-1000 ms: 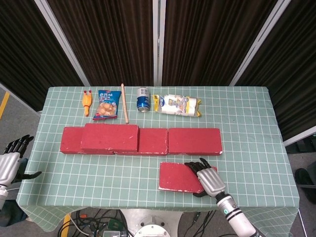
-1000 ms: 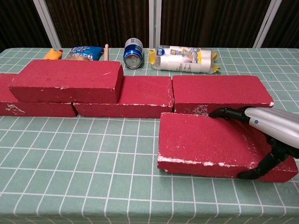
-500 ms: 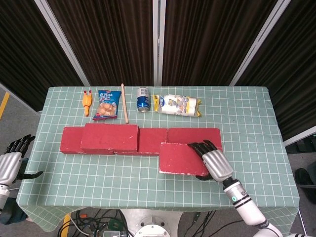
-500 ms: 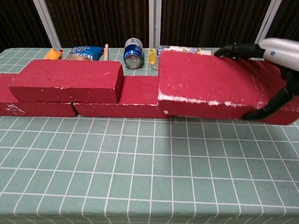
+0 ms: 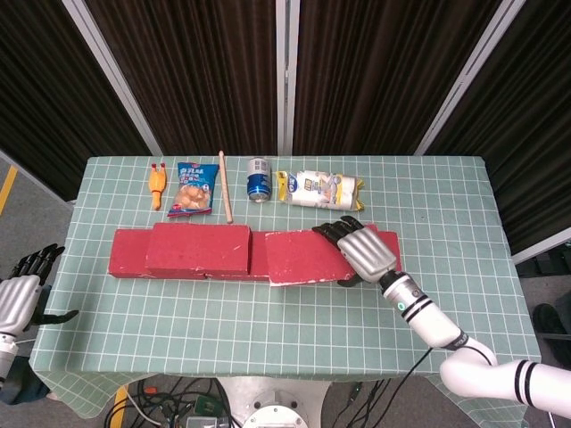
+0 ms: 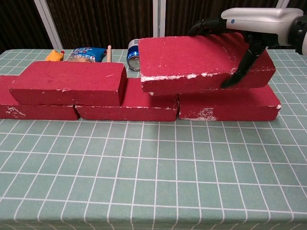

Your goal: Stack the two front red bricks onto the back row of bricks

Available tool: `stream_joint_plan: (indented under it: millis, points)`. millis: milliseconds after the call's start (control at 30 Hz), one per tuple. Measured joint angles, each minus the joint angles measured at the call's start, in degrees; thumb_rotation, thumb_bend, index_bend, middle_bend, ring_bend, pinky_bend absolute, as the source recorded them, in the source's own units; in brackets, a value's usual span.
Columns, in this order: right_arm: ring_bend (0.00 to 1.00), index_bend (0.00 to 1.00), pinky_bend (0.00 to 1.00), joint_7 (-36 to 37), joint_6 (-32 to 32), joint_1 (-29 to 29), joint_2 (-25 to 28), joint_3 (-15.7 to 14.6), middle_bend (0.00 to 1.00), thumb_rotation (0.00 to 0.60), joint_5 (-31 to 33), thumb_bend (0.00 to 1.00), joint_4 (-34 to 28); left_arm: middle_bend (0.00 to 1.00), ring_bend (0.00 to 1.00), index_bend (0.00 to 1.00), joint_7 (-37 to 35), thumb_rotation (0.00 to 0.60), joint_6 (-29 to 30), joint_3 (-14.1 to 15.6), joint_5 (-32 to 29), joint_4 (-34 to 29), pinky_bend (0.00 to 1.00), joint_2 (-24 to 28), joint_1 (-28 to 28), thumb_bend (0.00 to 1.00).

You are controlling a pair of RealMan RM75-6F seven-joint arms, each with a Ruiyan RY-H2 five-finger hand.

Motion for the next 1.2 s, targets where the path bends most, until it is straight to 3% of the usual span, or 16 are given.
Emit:
stream_joint_plan:
  millis: [433,1200]
  points:
    - [0.19,0.15,0.12,-2.2,-3.3,6.7,-6.6,-0.3,0.26,0.6,11.5,0.04,8.1,0.0,0.0,0.03,-3.6,0.6,-0.8,0.0,0.9,1.7,0.0,0.1,0.0,0.0]
    - [0.19,0.15,0.12,1.7,-3.3,9.3,-11.1,-2.3,0.26,0.6,14.8,0.04,12.1,0.0,0.0,0.03,-4.8,0.6,-0.3,0.2,2.1,3.4,0.0,-0.7,0.3,0.0]
